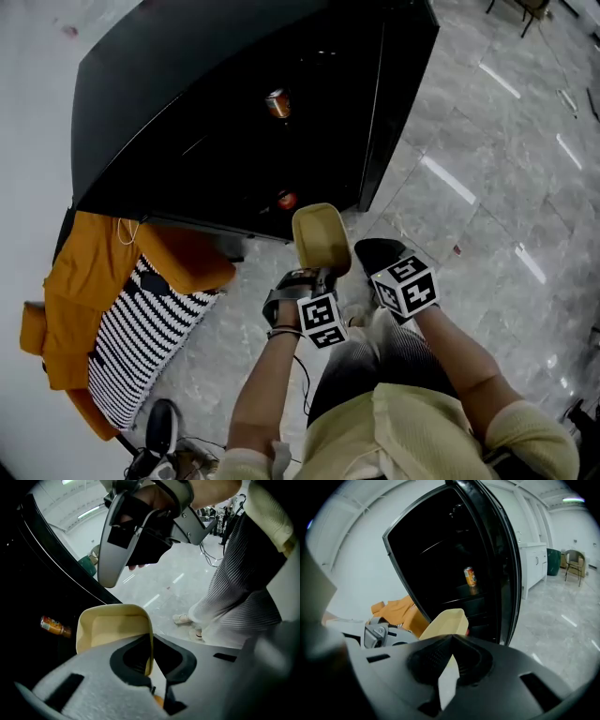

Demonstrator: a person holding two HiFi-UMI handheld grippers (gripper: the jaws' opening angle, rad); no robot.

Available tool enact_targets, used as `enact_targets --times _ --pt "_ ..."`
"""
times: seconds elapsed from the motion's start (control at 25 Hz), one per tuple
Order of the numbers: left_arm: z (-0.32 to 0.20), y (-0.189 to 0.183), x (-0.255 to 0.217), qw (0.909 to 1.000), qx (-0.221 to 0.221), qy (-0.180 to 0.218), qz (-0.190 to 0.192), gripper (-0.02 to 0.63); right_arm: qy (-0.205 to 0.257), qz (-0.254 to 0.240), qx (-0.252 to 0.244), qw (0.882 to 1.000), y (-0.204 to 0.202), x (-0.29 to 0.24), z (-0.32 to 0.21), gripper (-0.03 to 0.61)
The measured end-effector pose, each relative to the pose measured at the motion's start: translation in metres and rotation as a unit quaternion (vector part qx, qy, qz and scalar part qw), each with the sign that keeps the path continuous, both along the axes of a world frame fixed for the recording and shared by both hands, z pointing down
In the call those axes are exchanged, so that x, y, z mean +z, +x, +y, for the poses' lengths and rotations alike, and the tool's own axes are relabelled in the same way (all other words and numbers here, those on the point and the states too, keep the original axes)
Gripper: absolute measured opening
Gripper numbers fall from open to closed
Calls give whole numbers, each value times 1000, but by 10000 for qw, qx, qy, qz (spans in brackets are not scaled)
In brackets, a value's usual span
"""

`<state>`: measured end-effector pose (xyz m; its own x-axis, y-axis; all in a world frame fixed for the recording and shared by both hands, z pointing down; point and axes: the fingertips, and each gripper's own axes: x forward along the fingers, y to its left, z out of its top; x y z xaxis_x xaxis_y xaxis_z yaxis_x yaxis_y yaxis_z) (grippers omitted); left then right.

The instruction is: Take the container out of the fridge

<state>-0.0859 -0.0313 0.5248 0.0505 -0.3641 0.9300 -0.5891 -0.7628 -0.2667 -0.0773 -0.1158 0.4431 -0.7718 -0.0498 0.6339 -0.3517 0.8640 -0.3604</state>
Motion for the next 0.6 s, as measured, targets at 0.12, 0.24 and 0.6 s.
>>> enact_targets --times 0.12,0.24,0.6 --pt "5 6 -22 9997 -88 46 230 28 55 -109 -26 9999 -2 -21 1 28" --pt "8 13 -43 9990 -140 96 407 28 85 -267 25 9996 -1 -45 2 28" --pt "8 15 -107 9986 -195 310 386 28 397 -555 -281 9973 4 -117 8 28"
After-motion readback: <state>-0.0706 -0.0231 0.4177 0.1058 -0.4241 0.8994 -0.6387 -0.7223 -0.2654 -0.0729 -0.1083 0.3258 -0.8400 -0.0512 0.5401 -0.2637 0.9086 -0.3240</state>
